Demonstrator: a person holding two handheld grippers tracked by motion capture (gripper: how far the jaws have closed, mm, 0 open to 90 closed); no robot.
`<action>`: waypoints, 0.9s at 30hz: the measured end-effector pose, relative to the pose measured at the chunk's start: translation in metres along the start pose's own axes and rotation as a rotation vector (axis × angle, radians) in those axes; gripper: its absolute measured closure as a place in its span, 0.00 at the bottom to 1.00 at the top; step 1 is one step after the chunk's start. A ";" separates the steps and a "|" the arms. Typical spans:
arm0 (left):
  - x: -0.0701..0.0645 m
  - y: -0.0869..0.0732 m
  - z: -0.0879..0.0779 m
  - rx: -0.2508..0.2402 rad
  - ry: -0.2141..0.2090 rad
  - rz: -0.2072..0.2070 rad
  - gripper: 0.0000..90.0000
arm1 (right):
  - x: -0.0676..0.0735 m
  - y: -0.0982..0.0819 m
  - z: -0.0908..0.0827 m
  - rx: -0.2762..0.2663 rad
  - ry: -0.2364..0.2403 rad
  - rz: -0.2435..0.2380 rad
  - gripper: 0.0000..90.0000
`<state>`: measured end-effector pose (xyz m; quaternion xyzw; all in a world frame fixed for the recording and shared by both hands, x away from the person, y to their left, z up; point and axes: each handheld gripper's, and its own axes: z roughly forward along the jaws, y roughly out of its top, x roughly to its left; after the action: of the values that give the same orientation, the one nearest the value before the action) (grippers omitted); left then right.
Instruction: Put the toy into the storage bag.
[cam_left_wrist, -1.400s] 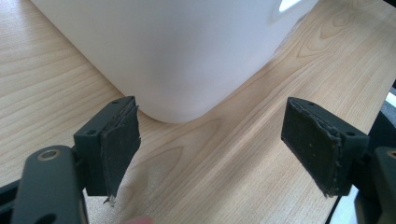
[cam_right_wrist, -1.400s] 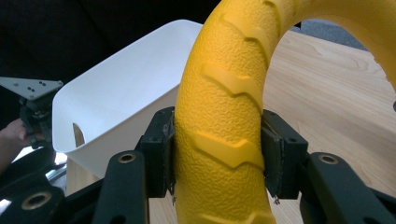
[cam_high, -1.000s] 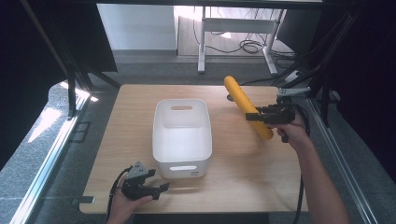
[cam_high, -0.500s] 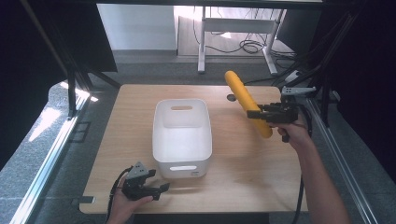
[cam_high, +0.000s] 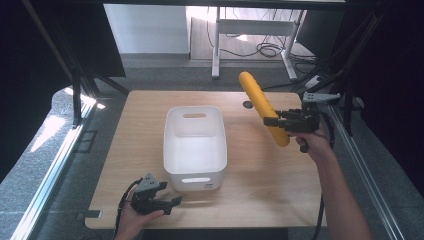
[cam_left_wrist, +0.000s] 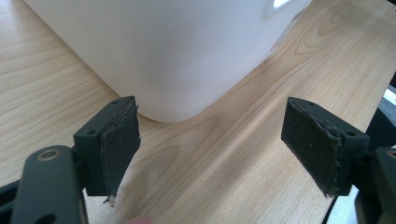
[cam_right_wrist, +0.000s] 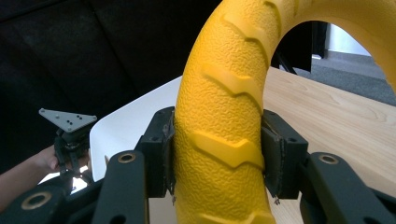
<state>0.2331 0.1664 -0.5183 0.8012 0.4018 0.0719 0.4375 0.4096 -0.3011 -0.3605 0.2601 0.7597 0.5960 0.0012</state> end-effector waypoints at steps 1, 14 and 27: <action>0.000 0.000 0.000 0.000 0.000 0.000 0.22 | 0.001 0.000 0.000 -0.002 -0.001 0.000 0.58; 0.000 0.001 -0.001 -0.007 0.002 0.004 0.22 | 0.012 0.006 0.000 -0.022 0.013 -0.018 0.58; -0.001 0.001 -0.001 -0.010 -0.001 0.002 0.22 | 0.025 0.015 0.006 -0.045 0.045 -0.041 0.58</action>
<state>0.2322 0.1660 -0.5164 0.7995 0.4007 0.0740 0.4413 0.3960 -0.2838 -0.3405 0.2307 0.7512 0.6185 0.0022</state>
